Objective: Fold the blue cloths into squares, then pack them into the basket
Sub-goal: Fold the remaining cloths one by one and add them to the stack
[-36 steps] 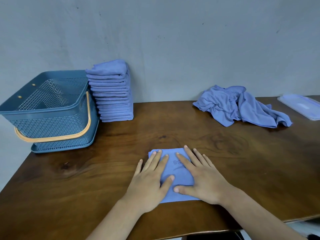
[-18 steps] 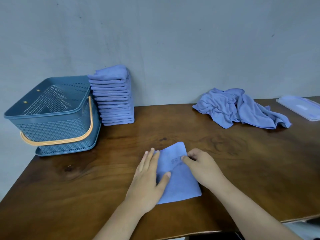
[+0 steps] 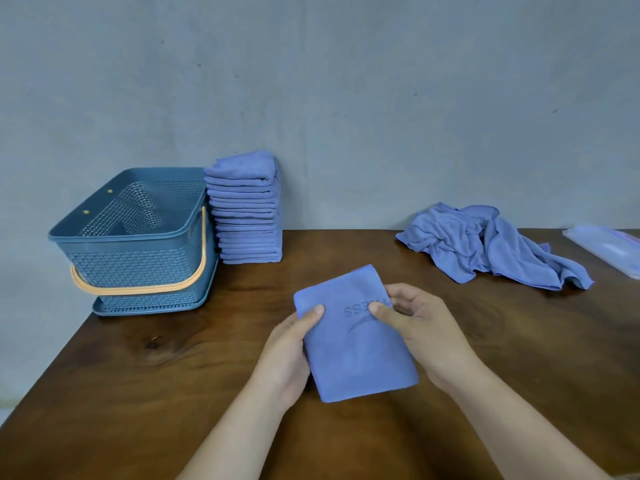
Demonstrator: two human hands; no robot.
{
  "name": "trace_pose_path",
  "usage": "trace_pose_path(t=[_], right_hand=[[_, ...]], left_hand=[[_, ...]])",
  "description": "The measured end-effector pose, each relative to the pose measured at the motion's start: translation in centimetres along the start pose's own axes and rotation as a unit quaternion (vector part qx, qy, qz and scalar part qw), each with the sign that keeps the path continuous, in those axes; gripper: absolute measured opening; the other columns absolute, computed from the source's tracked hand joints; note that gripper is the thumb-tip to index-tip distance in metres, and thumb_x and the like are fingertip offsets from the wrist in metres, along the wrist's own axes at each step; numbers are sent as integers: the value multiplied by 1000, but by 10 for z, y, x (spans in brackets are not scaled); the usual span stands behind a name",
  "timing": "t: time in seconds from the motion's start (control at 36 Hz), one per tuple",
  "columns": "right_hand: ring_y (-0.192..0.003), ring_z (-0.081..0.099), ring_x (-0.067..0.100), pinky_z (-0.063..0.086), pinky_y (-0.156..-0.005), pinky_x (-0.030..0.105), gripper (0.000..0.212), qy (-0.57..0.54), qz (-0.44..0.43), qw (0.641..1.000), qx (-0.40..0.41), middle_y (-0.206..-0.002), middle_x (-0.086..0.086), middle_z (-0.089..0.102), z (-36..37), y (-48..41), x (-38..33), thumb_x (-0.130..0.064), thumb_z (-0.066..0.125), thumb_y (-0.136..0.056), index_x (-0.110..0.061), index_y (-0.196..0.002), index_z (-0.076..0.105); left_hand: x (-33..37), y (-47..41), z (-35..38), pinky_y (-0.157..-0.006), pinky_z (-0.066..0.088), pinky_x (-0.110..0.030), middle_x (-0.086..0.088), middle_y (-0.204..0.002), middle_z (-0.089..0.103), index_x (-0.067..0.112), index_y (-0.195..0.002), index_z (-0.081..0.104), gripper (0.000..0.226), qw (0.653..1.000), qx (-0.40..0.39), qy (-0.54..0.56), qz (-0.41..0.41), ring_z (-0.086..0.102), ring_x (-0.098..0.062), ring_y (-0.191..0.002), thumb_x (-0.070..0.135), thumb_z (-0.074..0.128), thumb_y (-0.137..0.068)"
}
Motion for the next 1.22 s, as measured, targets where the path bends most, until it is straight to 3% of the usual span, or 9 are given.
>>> trace_pose_path(t=[0.22, 0.33, 0.42, 0.56, 0.72, 0.86, 0.94, 1.06, 1.22], right_hand=[[-97, 70, 10, 54, -88, 34, 38, 75, -95, 991, 62, -105, -9, 72, 7, -12, -13, -31, 62, -106, -55, -132, 50], [-90, 64, 10, 50, -80, 27, 27, 114, -170, 977, 57, -102, -10, 66, 25, -16, -25, -21, 57, -108, -43, -123, 57], [-112, 63, 6, 46, -92, 17, 26, 137, -221, 964, 51, -115, -16, 65, 43, -23, -43, -13, 55, -108, -35, -113, 68], [-121, 60, 1, 42, -96, 9, 25, 126, -256, 958, 20, -125, -20, 63, 75, -50, -78, -19, 55, -110, -33, -124, 70], [-123, 57, -8, 43, -104, 18, 31, 62, -250, 966, -11, -139, -18, 61, 108, -123, -125, -24, 62, -107, -36, -135, 66], [-124, 58, -1, 46, -107, 22, 32, 31, -230, 972, -20, -142, -19, 60, 138, -192, -171, -24, 62, -105, -35, -135, 67], [-132, 54, 3, 44, -109, 20, 35, 28, -199, 979, -20, -143, -11, 60, 155, -239, -192, -21, 60, -106, -27, -140, 65], [-128, 61, 16, 49, -113, 38, 40, 17, -122, 992, -35, -141, -3, 63, 177, -306, -189, -21, 60, -103, -24, -143, 62], [-84, 60, 23, 48, -71, 37, 19, 35, -31, 997, -68, -94, 11, 67, 200, -346, -160, -4, 53, -97, -10, -98, 70]], left_hand=[[56, 14, -14, -88, 59, -48, 1, -101, 77, 27, -103, 72, 22, 938, 215, -189, 195, 73, -25, -98, 43, 58, -107], [77, 21, -16, -70, 47, -20, 11, -90, 72, 26, -100, 63, 25, 899, 250, -255, 253, 66, -6, -82, 41, 46, -111], [97, 23, -21, -62, 42, -13, 14, -88, 68, 23, -99, 58, 27, 871, 277, -289, 283, 63, -4, -81, 40, 41, -113], [153, 16, -33, -62, 39, -15, 22, -87, 66, 23, -97, 52, 27, 823, 314, -343, 326, 61, 1, -80, 39, 39, -113], [250, -19, -42, -68, 33, -36, 10, -87, 61, 23, -95, 53, 30, 763, 321, -437, 353, 57, -23, -85, 44, 40, -112], [332, -72, -53, -72, 34, -30, 9, -98, 62, 18, -111, 58, 30, 772, 316, -447, 322, 57, -18, -96, 45, 43, -111], [371, -118, -72, -78, 43, -32, 2, -112, 67, 19, -123, 59, 32, 816, 298, -410, 276, 60, -17, -100, 45, 53, -106], [398, -164, -93, -83, 53, -36, -3, -134, 59, 25, -155, 42, 63, 862, 264, -380, 208, 63, -23, -111, 32, 66, -97], [385, -204, -115, -64, 47, -30, -8, -113, 66, 24, -137, 58, 40, 855, 243, -438, 133, 60, -19, -85, 7, 55, -101]])
Point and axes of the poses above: each hand's wrist, its own y-axis away from the middle knuckle, its own z-axis out of the palm, x = y × z, the point moved 9 cm from there along -y, towards the middle knuckle
